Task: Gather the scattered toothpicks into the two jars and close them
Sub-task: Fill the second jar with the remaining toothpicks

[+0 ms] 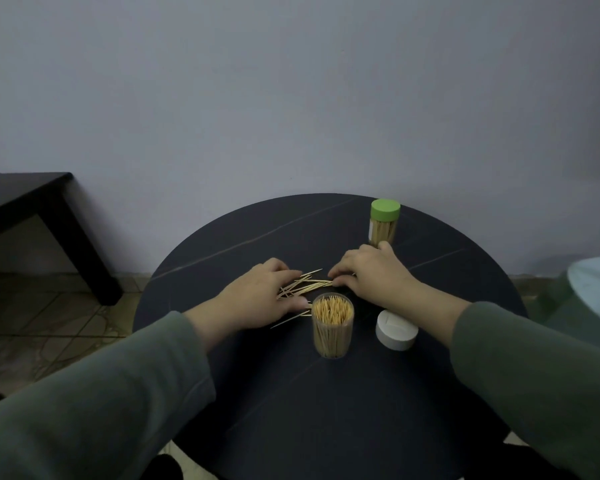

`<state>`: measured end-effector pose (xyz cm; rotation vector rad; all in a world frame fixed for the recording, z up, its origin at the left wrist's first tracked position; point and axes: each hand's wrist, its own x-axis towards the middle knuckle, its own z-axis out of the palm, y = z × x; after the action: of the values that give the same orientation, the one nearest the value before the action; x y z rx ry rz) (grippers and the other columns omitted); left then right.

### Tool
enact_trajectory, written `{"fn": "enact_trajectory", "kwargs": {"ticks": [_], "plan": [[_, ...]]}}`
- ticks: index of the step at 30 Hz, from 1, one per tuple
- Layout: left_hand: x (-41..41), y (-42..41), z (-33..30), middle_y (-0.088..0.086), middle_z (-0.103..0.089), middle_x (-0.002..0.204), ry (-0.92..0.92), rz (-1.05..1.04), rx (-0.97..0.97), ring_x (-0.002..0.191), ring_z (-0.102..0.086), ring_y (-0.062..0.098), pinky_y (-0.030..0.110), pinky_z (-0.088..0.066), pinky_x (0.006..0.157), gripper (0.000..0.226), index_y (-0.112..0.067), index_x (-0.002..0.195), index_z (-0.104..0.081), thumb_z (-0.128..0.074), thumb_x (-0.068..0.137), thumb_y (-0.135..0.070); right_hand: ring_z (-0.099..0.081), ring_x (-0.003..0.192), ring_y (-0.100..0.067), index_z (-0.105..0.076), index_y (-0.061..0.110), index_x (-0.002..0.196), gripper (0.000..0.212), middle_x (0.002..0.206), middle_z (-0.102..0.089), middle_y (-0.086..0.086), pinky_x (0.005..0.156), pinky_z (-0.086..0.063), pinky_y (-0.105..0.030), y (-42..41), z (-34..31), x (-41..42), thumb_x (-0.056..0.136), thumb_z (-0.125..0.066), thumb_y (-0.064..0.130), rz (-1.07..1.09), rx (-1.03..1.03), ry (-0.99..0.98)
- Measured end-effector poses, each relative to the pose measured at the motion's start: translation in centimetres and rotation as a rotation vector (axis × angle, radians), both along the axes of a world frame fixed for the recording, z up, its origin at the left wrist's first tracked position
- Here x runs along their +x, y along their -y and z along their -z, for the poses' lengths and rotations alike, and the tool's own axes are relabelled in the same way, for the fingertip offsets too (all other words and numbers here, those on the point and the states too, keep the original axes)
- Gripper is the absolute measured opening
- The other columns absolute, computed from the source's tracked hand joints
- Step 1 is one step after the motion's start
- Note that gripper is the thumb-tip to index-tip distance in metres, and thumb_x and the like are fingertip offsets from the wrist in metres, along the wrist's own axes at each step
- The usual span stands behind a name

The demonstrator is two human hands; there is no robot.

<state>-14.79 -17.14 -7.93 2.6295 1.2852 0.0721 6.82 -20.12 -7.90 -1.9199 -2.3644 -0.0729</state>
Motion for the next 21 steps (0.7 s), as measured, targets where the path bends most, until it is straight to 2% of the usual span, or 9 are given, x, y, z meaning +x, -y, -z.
{"fn": "enact_trajectory", "kwargs": {"ticks": [3,5,9,12,15,18,21], "plan": [[0.0,-0.3,-0.5,-0.007,-0.03,0.143,-0.089,0.053,-0.031,0.129,-0.034,0.013,0.032,-0.038,0.106,0.096,-0.03,0.15,-0.027,-0.06,0.071,-0.074,-0.044,0.123,-0.014,-0.05,0.036,0.135,0.049,0.134,-0.052,0.008,0.1,-0.03,-0.04,0.3,-0.1,-0.2,0.09,-0.051,0.057,-0.016,-0.026,-0.043],[-0.1,-0.6,-0.5,-0.006,-0.029,0.145,-0.125,0.043,-0.068,0.131,-0.032,0.014,0.032,-0.035,0.107,0.096,-0.029,0.15,-0.026,-0.063,0.072,-0.071,-0.041,0.125,-0.014,-0.044,0.038,0.139,0.06,0.136,-0.049,0.008,0.103,-0.029,-0.041,0.4,-0.2,-0.4,0.085,-0.055,0.062,-0.023,-0.07,-0.087],[-0.2,-1.2,-0.2,-0.005,-0.031,0.145,-0.106,0.007,-0.095,0.129,-0.035,0.013,0.031,-0.036,0.107,0.091,-0.027,0.151,-0.026,-0.062,0.077,-0.067,-0.037,0.128,-0.015,-0.039,0.037,0.142,0.066,0.141,-0.044,0.007,0.106,-0.026,-0.043,0.4,0.0,-1.1,0.083,-0.063,0.054,-0.038,-0.124,-0.108],[-0.2,-1.5,0.1,-0.004,-0.031,0.145,-0.091,-0.019,-0.077,0.129,-0.033,0.014,0.033,-0.035,0.108,0.089,-0.027,0.151,-0.026,-0.059,0.079,-0.068,-0.035,0.129,-0.015,-0.04,0.036,0.143,0.065,0.142,-0.042,0.006,0.105,-0.026,-0.042,0.0,0.2,-1.5,0.084,-0.063,0.051,-0.049,-0.137,-0.102],[-0.2,-1.8,0.6,-0.005,-0.027,0.148,-0.091,-0.023,-0.042,0.132,-0.028,0.015,0.037,-0.034,0.11,0.087,-0.028,0.152,-0.023,-0.053,0.081,-0.07,-0.035,0.128,-0.014,-0.044,0.037,0.14,0.06,0.141,-0.043,0.008,0.105,-0.026,-0.042,-0.3,0.3,-1.3,0.085,-0.06,0.056,-0.052,-0.136,-0.095],[0.1,-2.1,1.1,-0.006,-0.025,0.151,-0.117,-0.011,0.001,0.134,-0.026,0.017,0.037,-0.032,0.109,0.081,-0.029,0.152,-0.021,-0.044,0.086,-0.07,-0.039,0.124,-0.013,-0.051,0.038,0.134,0.052,0.137,-0.047,0.009,0.102,-0.028,-0.042,-0.3,0.3,-0.6,0.088,-0.053,0.06,-0.044,-0.121,-0.093],[0.8,-2.4,1.2,-0.004,-0.027,0.151,-0.129,0.004,0.044,0.133,-0.027,0.018,0.037,-0.031,0.109,0.08,-0.027,0.153,-0.021,-0.038,0.088,-0.07,-0.044,0.119,-0.011,-0.058,0.039,0.127,0.039,0.13,-0.054,0.011,0.097,-0.029,-0.039,0.0,0.4,0.2,0.092,-0.053,0.053,-0.034,-0.069,-0.101]]}}
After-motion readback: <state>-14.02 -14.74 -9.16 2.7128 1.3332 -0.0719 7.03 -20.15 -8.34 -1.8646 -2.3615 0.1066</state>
